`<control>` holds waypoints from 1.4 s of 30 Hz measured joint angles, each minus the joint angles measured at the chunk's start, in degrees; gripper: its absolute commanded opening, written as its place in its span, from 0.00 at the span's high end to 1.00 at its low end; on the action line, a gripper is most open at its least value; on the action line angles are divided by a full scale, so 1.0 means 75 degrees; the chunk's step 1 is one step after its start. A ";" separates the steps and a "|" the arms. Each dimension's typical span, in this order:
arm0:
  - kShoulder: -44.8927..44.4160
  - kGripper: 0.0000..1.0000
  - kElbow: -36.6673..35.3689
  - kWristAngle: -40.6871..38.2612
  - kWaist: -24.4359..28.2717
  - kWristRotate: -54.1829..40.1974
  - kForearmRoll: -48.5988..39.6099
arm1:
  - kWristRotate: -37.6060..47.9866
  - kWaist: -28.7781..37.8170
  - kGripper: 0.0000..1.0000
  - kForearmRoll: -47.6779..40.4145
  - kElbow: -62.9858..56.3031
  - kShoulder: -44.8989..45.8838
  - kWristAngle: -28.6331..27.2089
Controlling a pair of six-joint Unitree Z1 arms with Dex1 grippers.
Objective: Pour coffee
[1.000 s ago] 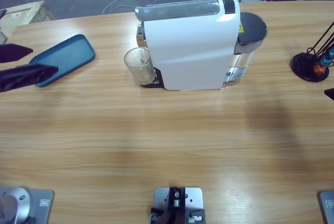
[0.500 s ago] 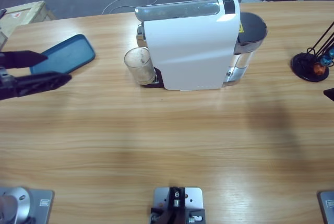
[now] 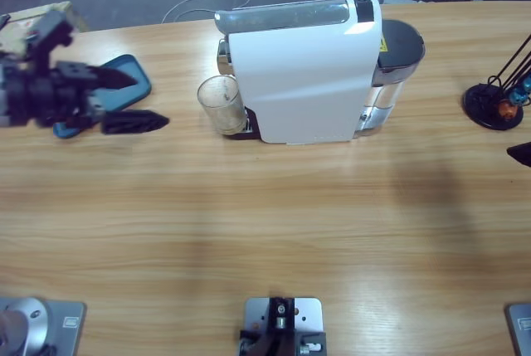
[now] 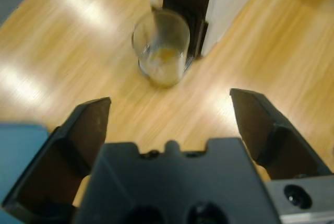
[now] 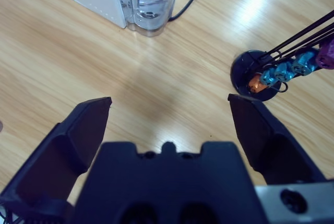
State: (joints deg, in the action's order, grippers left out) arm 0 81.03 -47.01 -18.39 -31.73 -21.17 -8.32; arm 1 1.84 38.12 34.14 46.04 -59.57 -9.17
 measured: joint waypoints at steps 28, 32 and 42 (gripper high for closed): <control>0.3116 0.01 -0.0707 -0.1321 0.0402 -0.1408 0.1921 | 0.0000 0.0000 0.00 0.0165 0.0276 -0.0569 0.0000; 0.3232 0.01 -0.0736 -0.1369 0.0372 -0.1408 0.1921 | 0.0000 0.0000 0.00 0.0166 0.0276 -0.0584 0.0000; 0.3416 0.28 -0.0898 -0.1388 0.0256 -0.1403 0.1923 | 0.0000 0.0000 0.00 0.0174 0.0283 -0.0601 0.0000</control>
State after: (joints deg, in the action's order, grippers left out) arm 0 106.65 -53.75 -28.80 -29.81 -31.69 6.10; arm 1 1.83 38.12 35.44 48.16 -64.07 -9.17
